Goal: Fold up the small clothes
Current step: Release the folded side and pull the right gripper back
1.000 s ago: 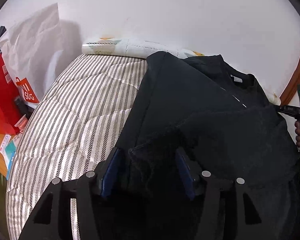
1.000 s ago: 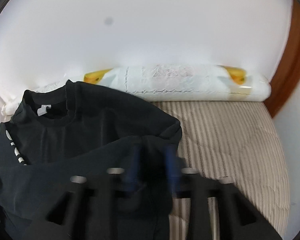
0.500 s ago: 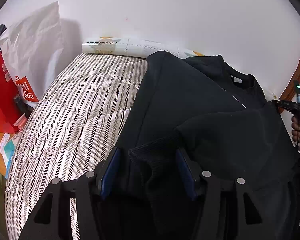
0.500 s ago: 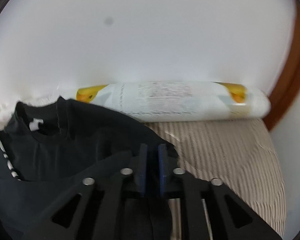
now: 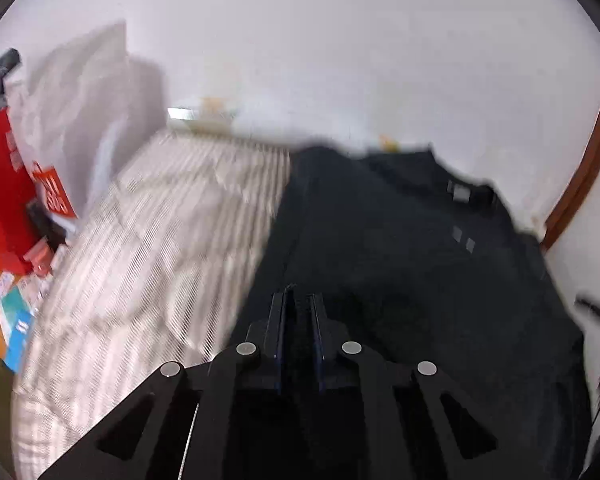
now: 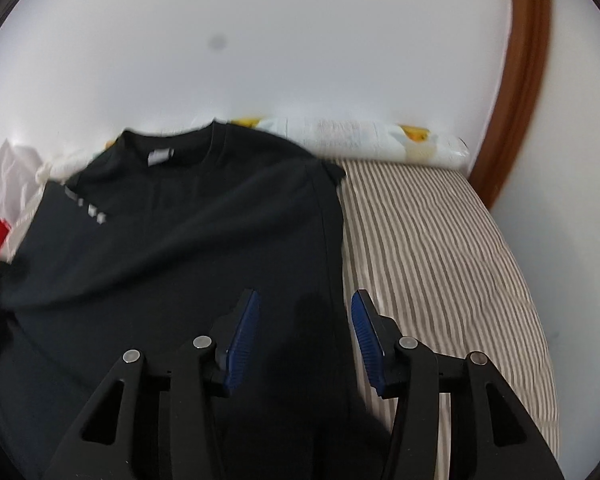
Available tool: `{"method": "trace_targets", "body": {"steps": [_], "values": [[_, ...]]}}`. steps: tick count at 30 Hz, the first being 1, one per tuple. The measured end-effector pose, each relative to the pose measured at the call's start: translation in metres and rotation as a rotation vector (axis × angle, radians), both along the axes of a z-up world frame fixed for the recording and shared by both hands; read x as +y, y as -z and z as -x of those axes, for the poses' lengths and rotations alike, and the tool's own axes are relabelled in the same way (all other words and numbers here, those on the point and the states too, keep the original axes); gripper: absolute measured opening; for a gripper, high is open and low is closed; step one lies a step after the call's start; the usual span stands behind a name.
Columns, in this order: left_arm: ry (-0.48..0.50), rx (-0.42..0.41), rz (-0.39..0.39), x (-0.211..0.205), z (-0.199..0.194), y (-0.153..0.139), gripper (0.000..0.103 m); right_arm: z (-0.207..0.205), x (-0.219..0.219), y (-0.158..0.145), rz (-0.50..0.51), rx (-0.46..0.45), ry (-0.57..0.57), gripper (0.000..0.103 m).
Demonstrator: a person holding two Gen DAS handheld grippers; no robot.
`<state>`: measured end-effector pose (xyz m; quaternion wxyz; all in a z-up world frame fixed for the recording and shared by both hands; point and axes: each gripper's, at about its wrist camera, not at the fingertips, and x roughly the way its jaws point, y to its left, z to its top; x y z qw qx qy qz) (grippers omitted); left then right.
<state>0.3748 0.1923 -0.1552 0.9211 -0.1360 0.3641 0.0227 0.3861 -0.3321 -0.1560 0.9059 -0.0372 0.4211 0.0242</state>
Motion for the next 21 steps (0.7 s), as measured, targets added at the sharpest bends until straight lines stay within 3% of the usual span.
{"method": "trace_targets", "body": {"steps": [2, 6, 10, 13, 21], "values": [[-0.018, -0.003, -0.004, 0.003, 0.001, -0.004, 0.011, 0.012, -0.003, 0.009, 0.007, 0.020, 0.027, 0.048], [-0.018, 0.122, -0.049, -0.008, -0.004, 0.021, 0.016, 0.031, -0.013, 0.028, 0.008, 0.060, 0.091, 0.048], [-0.023, 0.116, -0.061, -0.010, 0.009, 0.008, 0.039, 0.054, -0.013, 0.016, 0.034, 0.025, 0.143, 0.053], [-0.020, 0.113, -0.039, -0.009, 0.024, 0.003, 0.040, 0.082, -0.015, 0.005, 0.006, -0.003, 0.158, 0.055], [0.057, 0.068, -0.122, -0.038, 0.081, -0.023, 0.040, 0.155, -0.022, -0.015, -0.107, -0.044, 0.112, 0.074]]}}
